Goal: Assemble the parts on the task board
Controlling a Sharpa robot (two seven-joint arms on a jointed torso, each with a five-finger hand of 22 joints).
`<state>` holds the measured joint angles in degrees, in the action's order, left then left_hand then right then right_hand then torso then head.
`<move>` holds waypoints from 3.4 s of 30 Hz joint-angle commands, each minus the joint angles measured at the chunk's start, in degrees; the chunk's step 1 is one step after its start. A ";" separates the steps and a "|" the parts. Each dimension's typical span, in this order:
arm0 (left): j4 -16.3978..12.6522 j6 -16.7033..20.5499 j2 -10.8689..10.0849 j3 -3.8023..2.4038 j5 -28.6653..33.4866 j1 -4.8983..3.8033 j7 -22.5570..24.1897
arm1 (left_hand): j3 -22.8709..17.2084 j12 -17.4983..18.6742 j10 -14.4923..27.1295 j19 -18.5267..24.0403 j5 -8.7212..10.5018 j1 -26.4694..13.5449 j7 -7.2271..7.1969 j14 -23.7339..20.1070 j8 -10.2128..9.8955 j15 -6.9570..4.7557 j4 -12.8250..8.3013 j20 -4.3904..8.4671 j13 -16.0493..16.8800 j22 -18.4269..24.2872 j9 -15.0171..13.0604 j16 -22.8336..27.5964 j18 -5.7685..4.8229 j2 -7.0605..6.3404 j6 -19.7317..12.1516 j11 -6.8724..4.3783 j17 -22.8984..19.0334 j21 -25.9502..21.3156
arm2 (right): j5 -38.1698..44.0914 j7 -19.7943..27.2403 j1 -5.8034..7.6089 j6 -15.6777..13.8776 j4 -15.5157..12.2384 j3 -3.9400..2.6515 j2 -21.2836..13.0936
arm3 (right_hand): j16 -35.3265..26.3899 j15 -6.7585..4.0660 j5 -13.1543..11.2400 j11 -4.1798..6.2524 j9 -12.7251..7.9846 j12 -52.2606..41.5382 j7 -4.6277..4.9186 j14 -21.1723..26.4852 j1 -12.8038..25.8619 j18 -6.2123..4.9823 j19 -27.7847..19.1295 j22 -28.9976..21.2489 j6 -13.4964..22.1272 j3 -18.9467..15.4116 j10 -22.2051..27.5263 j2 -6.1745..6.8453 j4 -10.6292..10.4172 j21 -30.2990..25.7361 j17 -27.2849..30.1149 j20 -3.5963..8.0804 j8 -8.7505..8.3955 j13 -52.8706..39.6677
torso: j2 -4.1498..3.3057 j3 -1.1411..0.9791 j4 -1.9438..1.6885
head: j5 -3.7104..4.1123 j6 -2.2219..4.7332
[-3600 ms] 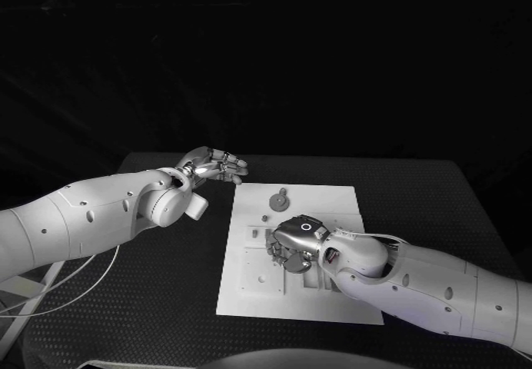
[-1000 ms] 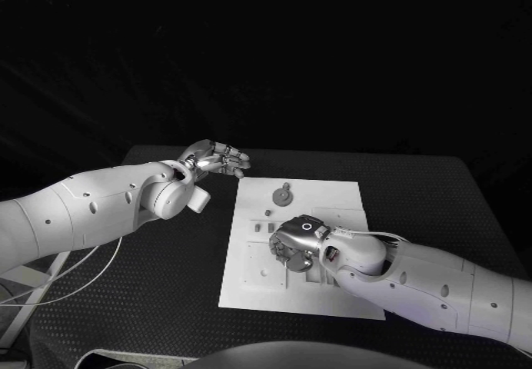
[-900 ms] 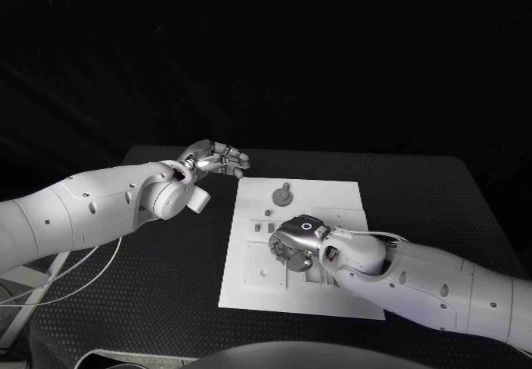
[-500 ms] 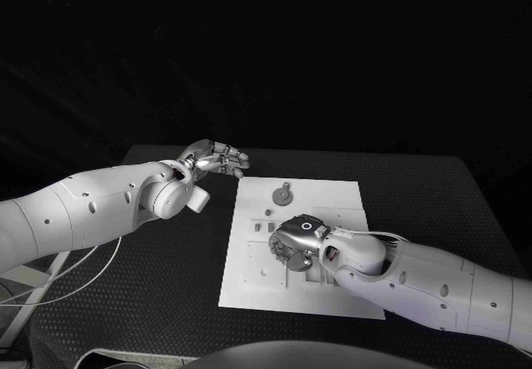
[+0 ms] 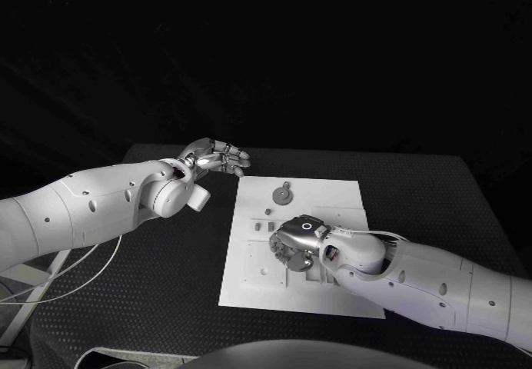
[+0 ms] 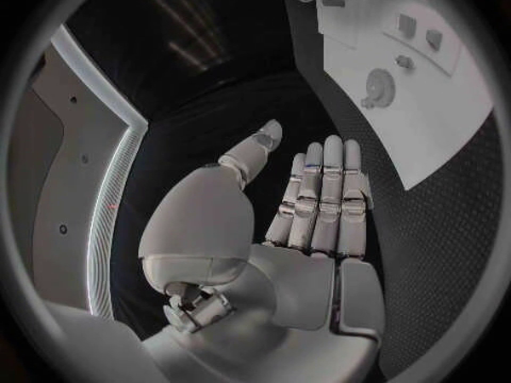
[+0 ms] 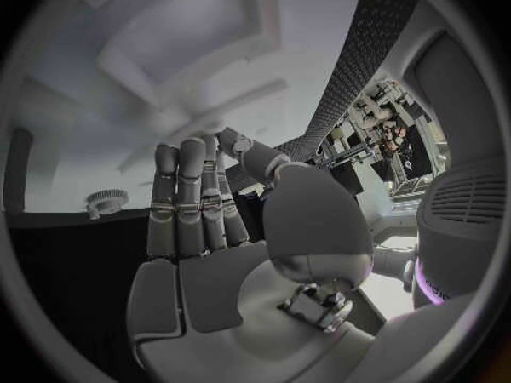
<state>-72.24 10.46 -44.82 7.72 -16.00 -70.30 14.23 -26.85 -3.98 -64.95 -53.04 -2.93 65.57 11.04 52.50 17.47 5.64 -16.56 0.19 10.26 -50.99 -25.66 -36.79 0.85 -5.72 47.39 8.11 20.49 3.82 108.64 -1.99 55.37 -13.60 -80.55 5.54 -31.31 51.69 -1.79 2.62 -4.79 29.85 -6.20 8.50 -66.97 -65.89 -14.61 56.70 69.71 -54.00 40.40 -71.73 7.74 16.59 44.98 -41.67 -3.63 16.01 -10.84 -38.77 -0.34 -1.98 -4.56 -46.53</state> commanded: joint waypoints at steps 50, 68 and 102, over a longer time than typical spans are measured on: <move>0.71 -1.76 -0.34 -0.03 0.24 -0.13 1.36 | 0.44 -0.09 0.58 0.19 -0.21 -0.33 0.20 0.28 0.16 0.12 -0.02 -0.29 -0.16 0.44 0.13 0.67 0.16 -0.38 -0.63 0.18 0.57 0.01 | -4.27 -0.24 6.89 8.36 -3.85 -4.37 -14.22 | 6.48 3.75 0.19 -3.73 -1.23 2.31 -2.17 1.18 6.86 -0.39 0.93 2.31 9.48 -6.13 12.47 7.68 -2.82 2.99 -3.72 1.01 -2.20 2.43 | 0.02 -0.11 0.03 | 2.38 2.32; 0.83 -1.60 -0.39 -0.03 0.24 -0.12 0.96 | 0.41 -0.11 0.59 0.17 -0.21 -0.33 0.20 0.30 0.18 0.12 -0.01 -0.29 -0.17 0.53 0.13 0.78 0.17 -0.17 -0.64 0.18 0.74 0.03 | -2.93 0.15 4.67 6.72 -0.64 -4.30 -12.27 | 8.07 1.48 0.18 -1.38 0.00 -0.93 -0.29 -1.29 3.62 -0.39 2.85 2.55 5.65 -8.22 6.09 1.13 0.13 4.00 -3.44 2.07 0.75 0.98 | -0.05 -0.05 -0.10 | 2.44 2.09; 0.93 -1.68 -0.35 -0.03 0.24 -0.12 0.83 | 0.49 -0.12 0.63 0.20 -0.21 -0.49 0.22 0.29 0.21 0.14 0.01 -0.31 -0.20 0.66 0.14 0.95 0.15 -0.06 -0.68 0.20 0.96 0.03 | -0.44 -1.18 3.97 5.76 -0.93 -4.30 -11.54 | 8.56 -0.88 0.19 1.10 -0.06 -3.36 -0.72 -4.01 1.90 -0.39 4.69 2.79 -0.40 -9.88 -0.16 -6.95 0.26 4.79 -2.69 3.20 2.95 -1.31 | -0.01 -0.03 -0.08 | 2.49 1.77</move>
<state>-71.24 9.46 -45.26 7.73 -16.00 -70.32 14.57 -26.70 -3.98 -64.74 -53.04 -2.93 65.35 11.25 52.50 17.47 5.64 -16.72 0.19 10.13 -50.38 -25.62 -36.12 0.85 -5.95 47.18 8.32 21.36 3.82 106.04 -2.27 59.41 -7.30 -81.33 1.24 -42.93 59.91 -2.55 2.62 -3.63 29.70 -9.26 7.75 -70.85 -63.90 -12.27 61.10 72.37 -54.07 30.53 -71.54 1.12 16.62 49.50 -44.32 -0.47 18.76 -12.11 -38.77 -0.35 -2.07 -2.08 -44.73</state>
